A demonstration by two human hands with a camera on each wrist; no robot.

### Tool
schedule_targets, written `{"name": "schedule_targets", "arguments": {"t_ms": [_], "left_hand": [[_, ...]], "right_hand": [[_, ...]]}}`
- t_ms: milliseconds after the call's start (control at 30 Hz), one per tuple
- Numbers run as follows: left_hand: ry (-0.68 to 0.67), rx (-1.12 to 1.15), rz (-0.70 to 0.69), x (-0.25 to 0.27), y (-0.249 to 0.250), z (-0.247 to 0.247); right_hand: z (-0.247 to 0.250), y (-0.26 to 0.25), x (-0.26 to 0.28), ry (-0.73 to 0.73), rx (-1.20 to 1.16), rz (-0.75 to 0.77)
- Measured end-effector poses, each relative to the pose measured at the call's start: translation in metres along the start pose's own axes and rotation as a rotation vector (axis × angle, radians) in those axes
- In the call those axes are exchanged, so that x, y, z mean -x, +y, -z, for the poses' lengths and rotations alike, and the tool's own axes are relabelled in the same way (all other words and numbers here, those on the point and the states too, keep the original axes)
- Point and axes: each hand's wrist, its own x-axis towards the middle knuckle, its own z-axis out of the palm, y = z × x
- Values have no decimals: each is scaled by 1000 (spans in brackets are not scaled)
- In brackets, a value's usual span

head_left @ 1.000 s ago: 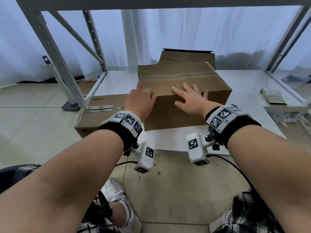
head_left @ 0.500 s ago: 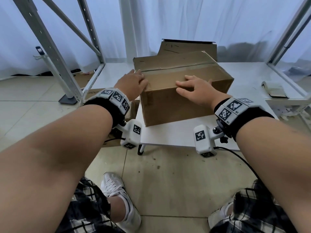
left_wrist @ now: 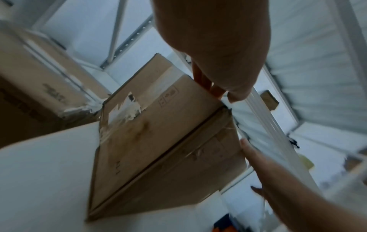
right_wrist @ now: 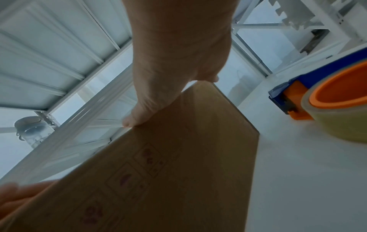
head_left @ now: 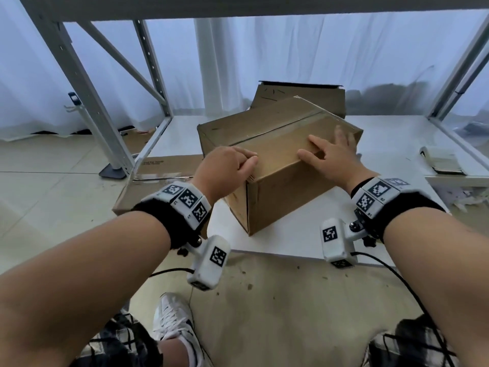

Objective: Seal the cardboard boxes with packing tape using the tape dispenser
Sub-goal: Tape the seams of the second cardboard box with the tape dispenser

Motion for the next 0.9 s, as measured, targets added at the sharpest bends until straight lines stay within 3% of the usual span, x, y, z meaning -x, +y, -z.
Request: {"name": "schedule_targets", "arguments": {"t_ms": [67, 133, 233, 400, 533, 700, 900], "left_hand": [[5, 139, 27, -3, -6, -2], [-70, 125, 16, -7, -14, -2], [-186, -31, 33, -12, -22, -2], [-223, -102, 43, -12, -26, -1], [-310, -254, -128, -14, -42, 13], [-204, -329, -130, -24, -25, 6], [-76, -335, -115, -51, 49, -49]], "right_hand": [[-5, -2, 4, 15, -97, -116], [-12, -11, 7, -22, -268, -175], [-22, -28, 7, -61, -446, -173], [-22, -27, -4, -47, -520, -119], [-18, -26, -12, -46, -555, -68], [-14, -24, -22, -44, -438, -22], [20, 28, -19, -27, -288, -89]]}}
